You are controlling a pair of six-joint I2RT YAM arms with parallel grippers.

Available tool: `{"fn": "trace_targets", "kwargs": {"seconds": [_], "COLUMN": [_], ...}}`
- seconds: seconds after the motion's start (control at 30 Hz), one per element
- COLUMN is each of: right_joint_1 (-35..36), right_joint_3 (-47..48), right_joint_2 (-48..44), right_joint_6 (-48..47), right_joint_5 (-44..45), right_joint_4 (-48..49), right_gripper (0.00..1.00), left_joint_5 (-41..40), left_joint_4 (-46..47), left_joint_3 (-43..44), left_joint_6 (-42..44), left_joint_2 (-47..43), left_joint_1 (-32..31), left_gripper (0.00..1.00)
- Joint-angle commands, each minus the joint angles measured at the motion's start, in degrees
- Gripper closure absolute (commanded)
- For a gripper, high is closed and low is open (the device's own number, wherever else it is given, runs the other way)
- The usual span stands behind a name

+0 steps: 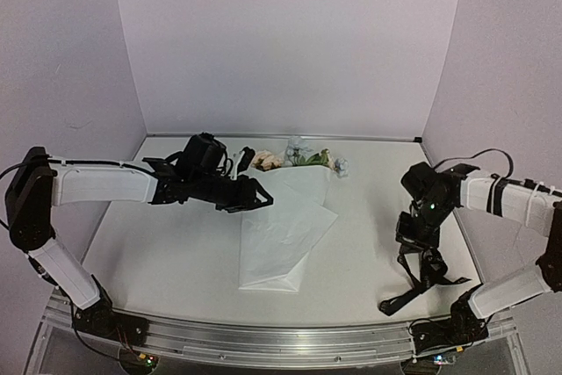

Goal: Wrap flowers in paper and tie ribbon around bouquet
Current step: Pass from the right arm to the left

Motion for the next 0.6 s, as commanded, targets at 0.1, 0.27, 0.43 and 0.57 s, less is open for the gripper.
{"fn": "trace_targets", "kwargs": {"seconds": [0.1,0.27,0.43,0.57], "right_joint_1": [8.33,11.04,13.23,14.74], "right_joint_3": [24.01,33.99,40.81,45.26], "right_joint_2": [-0.48,2.56,5.5,8.18], "right_joint_6": [-15.39,-17.72,-20.35,-20.52], "right_joint_5": [-19.2,-32.18,-43.13,-49.07], "right_joint_4": [-9.46,-10.1,-10.07,-9.94], "right_gripper": [1.0,1.0,1.0,1.0], "left_joint_5": [4.56,8.88,11.72,12.49], "left_joint_4": [4.59,8.21,9.38,10.67], "left_joint_3": [0.92,1.72,2.75,3.0], "left_joint_6": [8.05,11.53,15.81,20.5], "left_joint_2": [-6.05,-7.72,-8.75,-9.55], "left_joint_1": [0.06,-0.19,-1.3,-3.58], "left_gripper": [0.49,0.46,0.43,0.35]}}
